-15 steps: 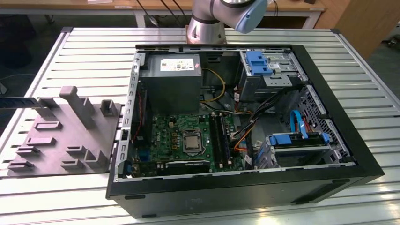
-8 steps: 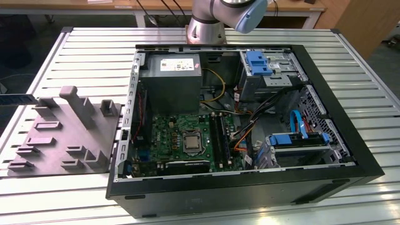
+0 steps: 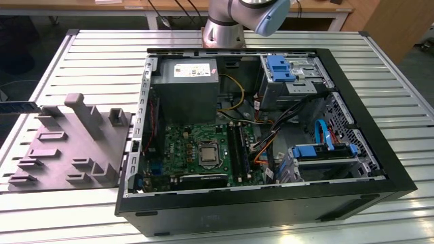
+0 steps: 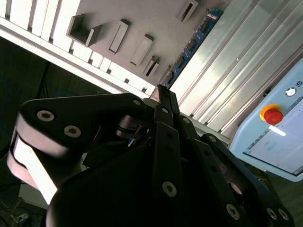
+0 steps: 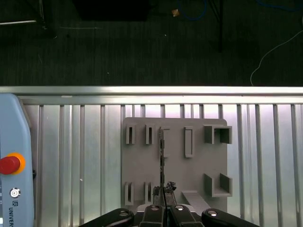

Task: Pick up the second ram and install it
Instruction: 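Pick up the second ram and move it above second insertion slot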

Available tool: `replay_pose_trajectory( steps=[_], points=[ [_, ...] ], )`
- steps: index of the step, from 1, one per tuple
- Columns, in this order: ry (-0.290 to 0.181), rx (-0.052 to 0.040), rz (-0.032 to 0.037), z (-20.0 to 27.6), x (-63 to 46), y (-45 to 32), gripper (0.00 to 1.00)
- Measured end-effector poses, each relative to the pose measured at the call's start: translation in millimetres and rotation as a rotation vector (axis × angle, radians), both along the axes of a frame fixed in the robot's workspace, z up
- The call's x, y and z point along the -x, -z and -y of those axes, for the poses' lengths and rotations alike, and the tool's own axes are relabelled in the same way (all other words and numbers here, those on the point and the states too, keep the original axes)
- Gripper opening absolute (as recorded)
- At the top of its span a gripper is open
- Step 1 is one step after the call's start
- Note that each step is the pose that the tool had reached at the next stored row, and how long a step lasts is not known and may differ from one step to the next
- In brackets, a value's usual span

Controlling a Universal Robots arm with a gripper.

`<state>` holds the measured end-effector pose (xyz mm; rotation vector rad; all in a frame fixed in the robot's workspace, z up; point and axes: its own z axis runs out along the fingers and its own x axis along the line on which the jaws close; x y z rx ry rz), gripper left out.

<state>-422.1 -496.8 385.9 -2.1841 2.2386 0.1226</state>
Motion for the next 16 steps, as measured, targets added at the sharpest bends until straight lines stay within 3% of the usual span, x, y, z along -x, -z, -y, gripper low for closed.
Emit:
replay_pose_trajectory(
  steps=[7,16],
  points=[
    [0.0,0.0001,-0.0002,0.0,0.0,-2.7,0.11],
    [0.0,-0.0001,0.0,0.0,0.0,-25.4,0.11]
  ],
)
